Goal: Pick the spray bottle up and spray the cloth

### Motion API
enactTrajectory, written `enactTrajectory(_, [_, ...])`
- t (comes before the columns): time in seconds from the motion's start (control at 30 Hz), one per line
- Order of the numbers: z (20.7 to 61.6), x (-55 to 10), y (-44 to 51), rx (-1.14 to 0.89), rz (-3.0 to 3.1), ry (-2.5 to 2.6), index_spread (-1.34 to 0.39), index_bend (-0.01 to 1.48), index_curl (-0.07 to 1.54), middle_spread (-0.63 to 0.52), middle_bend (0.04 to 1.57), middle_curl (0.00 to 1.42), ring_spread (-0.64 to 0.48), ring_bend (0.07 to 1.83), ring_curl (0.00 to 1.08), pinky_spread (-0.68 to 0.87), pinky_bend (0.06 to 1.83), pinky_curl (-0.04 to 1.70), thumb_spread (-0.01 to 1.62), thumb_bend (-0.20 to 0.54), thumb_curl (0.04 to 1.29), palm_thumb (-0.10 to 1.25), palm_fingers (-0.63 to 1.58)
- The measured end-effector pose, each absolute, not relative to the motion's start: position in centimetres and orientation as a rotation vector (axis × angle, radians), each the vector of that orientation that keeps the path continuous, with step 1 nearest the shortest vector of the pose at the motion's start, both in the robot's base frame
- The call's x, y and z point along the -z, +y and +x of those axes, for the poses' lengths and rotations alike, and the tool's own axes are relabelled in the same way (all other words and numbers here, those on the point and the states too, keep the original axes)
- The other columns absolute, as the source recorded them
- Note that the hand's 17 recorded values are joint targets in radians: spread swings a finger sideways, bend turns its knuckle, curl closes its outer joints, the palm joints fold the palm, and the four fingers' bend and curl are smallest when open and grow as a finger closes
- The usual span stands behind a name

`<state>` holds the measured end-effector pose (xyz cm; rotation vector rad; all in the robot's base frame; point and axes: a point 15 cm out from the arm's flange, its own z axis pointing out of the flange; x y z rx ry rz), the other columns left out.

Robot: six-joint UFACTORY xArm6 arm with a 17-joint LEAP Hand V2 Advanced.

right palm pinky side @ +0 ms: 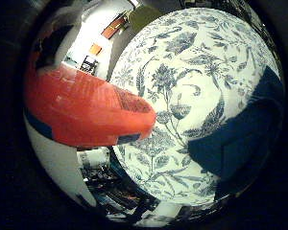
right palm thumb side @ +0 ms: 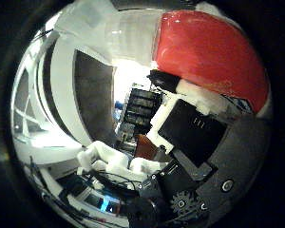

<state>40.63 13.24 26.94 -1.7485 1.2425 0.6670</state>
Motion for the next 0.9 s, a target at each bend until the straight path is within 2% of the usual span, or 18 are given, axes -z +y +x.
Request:
enactTrajectory(0.7, [41.8,-22.5,13.5,-0.725,-1.711,1.261,-0.19,1.17,0.82,-0.08,1.42,0.65,-0.23,1.31,0.85,-0.19,1.03,1.39,1.14,-0.013,0.56,1.04,1.12])
enactTrajectory(0.8, [41.8,-22.2,13.4,-0.722,-1.714,1.25,-0.19,1.15,0.82,-0.08,1.4,0.64,-0.23,1.28,0.84,-0.2,1.02,1.35,1.12,-0.023,0.56,1.01,1.12])
enactTrajectory(0.9, [41.7,-22.0,13.4,-0.714,-1.722,1.236,-0.21,1.0,0.79,-0.08,1.35,0.63,-0.22,1.26,0.79,-0.23,0.98,1.25,1.05,-0.035,0.55,0.94,1.06])
